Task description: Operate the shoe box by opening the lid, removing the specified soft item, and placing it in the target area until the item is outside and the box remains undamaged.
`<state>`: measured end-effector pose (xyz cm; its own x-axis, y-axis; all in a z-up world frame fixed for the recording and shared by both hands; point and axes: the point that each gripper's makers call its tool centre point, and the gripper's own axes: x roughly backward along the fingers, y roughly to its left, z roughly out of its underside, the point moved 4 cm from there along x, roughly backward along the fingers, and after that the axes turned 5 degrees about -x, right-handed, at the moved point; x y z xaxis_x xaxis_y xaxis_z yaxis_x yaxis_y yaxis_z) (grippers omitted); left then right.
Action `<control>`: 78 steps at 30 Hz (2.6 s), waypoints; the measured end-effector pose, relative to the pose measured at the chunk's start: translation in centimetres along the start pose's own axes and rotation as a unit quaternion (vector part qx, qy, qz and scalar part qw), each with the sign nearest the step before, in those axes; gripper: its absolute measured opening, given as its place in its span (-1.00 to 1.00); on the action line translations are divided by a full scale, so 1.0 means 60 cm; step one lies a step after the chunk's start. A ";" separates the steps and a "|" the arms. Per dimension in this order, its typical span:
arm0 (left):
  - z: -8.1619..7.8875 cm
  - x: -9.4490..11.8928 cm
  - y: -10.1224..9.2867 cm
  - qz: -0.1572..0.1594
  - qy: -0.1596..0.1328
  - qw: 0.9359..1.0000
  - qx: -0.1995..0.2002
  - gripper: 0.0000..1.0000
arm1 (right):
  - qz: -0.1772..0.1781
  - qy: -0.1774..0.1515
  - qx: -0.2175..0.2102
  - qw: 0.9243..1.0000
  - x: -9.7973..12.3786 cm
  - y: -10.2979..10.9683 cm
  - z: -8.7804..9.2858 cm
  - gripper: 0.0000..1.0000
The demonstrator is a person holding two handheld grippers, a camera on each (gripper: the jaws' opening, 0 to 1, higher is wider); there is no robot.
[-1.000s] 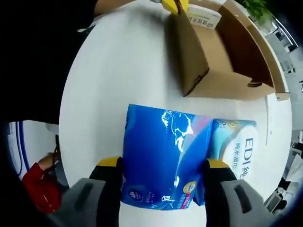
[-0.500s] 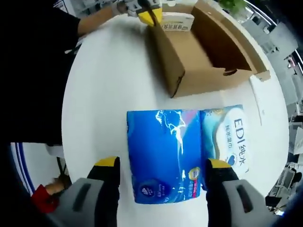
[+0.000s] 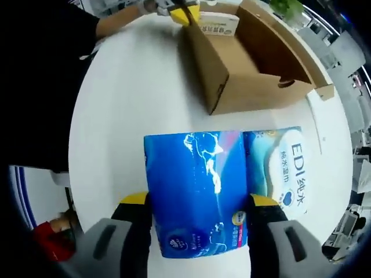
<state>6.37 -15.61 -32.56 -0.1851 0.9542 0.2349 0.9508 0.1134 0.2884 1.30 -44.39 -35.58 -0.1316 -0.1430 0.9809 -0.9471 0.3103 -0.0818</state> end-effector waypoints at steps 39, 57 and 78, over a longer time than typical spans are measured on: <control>0.001 -0.001 0.003 0.003 0.002 1.000 0.005 -0.93 | 0.039 -0.044 0.031 0.998 0.077 -0.018 -0.033 0.28; 0.003 0.002 -0.003 0.004 -0.001 1.000 -0.004 -0.93 | 0.122 -0.130 0.183 0.967 0.188 -0.046 -0.303 0.12; 0.020 0.003 -0.004 -0.002 -0.003 1.000 -0.019 -0.92 | 0.064 -0.126 0.314 0.939 0.078 -0.050 -0.512 0.12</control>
<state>6.37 -15.16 -33.70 -0.1879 0.9554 0.2276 0.9396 0.1073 0.3251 12.52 -17.13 -25.35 -0.2471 -0.3847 0.8893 -0.8943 -0.2627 -0.3622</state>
